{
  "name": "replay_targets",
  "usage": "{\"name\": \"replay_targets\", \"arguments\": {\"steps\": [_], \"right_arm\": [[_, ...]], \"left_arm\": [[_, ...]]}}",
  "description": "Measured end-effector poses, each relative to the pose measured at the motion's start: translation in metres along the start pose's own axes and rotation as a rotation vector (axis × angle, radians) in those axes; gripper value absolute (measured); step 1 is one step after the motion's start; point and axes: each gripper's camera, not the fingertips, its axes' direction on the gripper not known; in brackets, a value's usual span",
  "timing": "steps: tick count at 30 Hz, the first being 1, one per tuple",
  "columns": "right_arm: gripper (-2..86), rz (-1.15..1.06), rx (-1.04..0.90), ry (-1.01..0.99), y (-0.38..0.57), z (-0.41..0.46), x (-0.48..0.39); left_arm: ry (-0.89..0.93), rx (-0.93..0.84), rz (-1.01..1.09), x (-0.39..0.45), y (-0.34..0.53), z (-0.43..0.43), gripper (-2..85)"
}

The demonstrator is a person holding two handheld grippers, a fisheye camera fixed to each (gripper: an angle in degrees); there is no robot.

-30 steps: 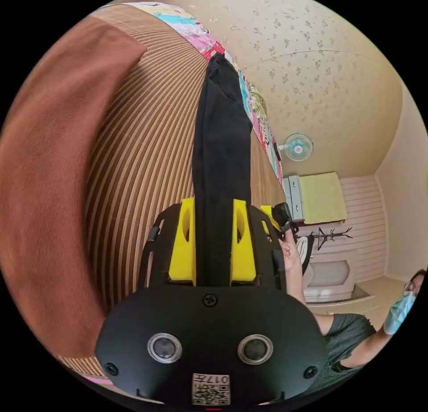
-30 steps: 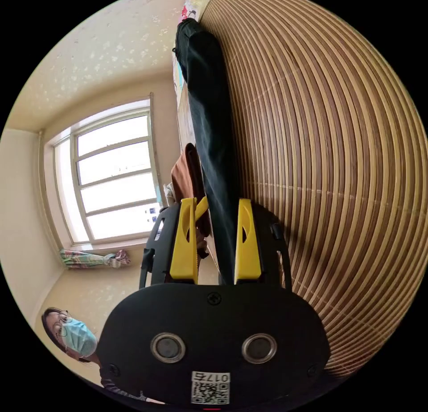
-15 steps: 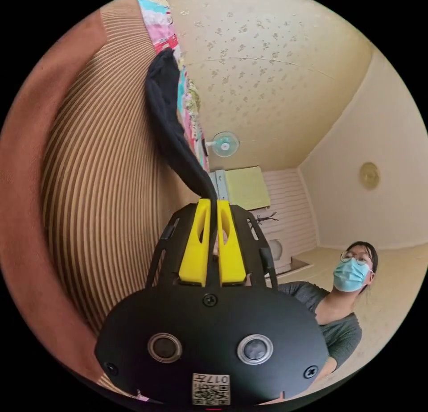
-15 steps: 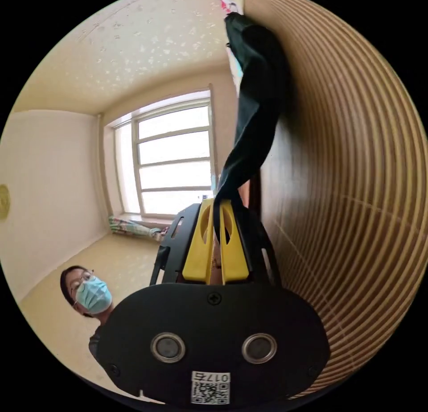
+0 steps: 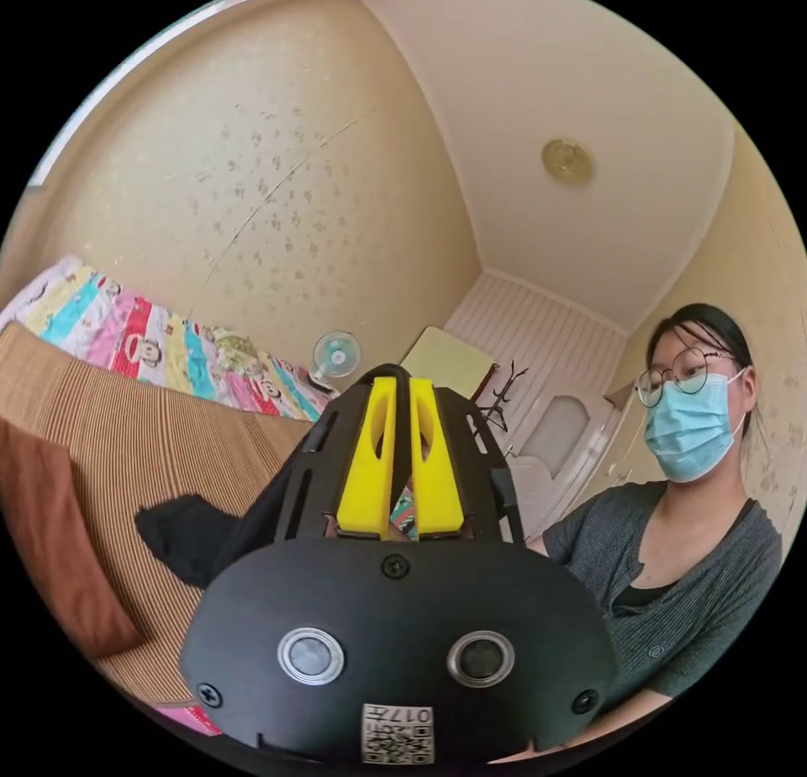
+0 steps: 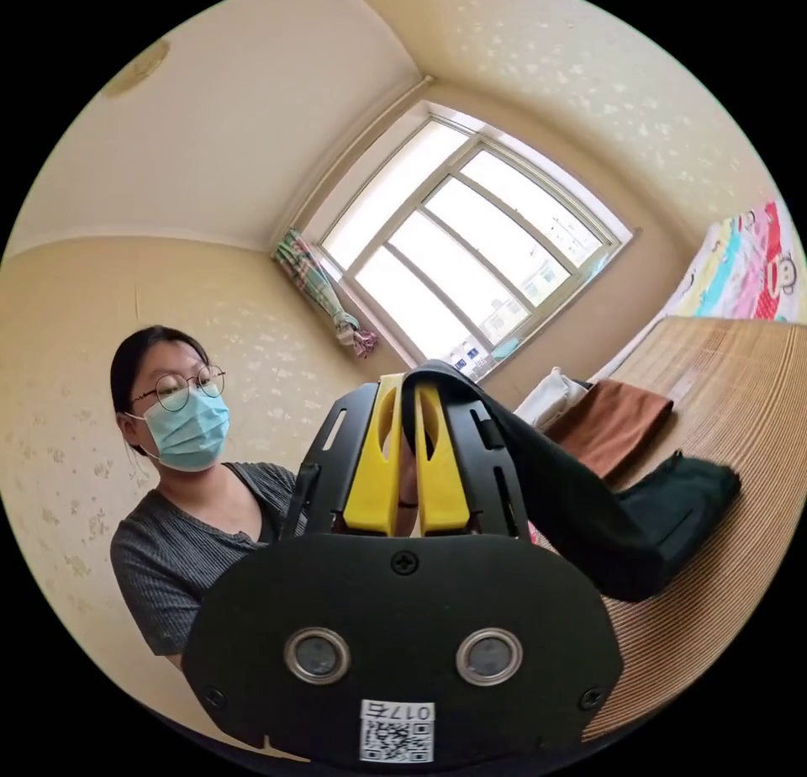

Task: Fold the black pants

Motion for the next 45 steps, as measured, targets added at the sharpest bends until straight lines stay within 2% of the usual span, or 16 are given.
{"name": "replay_targets", "arguments": {"steps": [5, 8, 11, 14, 18, 20, 23, 25, 28, 31, 37, 41, 43, 45], "right_arm": [[1.5, -0.231, -0.061, 0.069, -0.038, 0.044, -0.138], [1.5, -0.274, -0.068, 0.107, -0.055, 0.069, -0.187], [1.5, -0.346, -0.066, 0.109, -0.069, 0.090, -0.220], [1.5, -0.305, -0.049, 0.181, -0.082, 0.109, -0.224], [1.3, -0.167, -0.030, 0.328, -0.094, 0.126, -0.175], [1.3, -0.125, -0.043, 0.569, -0.099, 0.143, -0.123], [1.1, -0.007, -0.059, 0.791, -0.101, 0.165, -0.039], [1.1, 0.079, -0.063, 0.807, -0.098, 0.171, 0.009], [1.1, 0.155, -0.093, 0.790, -0.074, 0.181, 0.070], [1.2, 0.147, -0.164, 0.848, -0.036, 0.197, 0.114], [1.4, 0.163, -0.368, 0.849, 0.066, 0.228, 0.147], [1.8, 0.267, -0.677, 0.834, 0.137, 0.267, 0.166], [1.9, 0.324, -0.774, 0.854, 0.156, 0.276, 0.174], [2.3, 0.380, -0.777, 0.915, 0.158, 0.273, 0.179]], "left_arm": [[0.035, 0.129, 0.209, 0.109, -0.028, -0.018, 2.1], [0.011, 0.196, 0.282, 0.157, -0.042, -0.025, 1.9], [0.029, 0.244, 0.349, 0.187, -0.058, -0.028, 1.8], [0.008, 0.253, 0.294, 0.187, -0.074, -0.024, 1.7], [-0.156, 0.203, 0.159, 0.139, -0.087, -0.004, 1.7], [-0.226, 0.140, 0.061, 0.096, -0.095, 0.013, 1.8], [-0.294, 0.009, -0.120, 0.008, -0.105, 0.042, 1.8], [-0.308, -0.071, -0.278, -0.060, -0.100, 0.055, 2.2], [-0.362, -0.164, -0.332, -0.115, -0.078, 0.066, 3.3], [-0.337, -0.234, -0.379, -0.156, -0.032, 0.074, 3.7], [-0.232, -0.293, -0.461, -0.178, 0.099, 0.066, 3.8], [-0.296, -0.402, -0.630, -0.180, 0.176, 0.057, 5.6], [-0.355, -0.483, -0.720, -0.184, 0.202, 0.048, 7.3], [-0.373, -0.467, -0.720, -0.184, 0.200, 0.038, 8.9]]}}
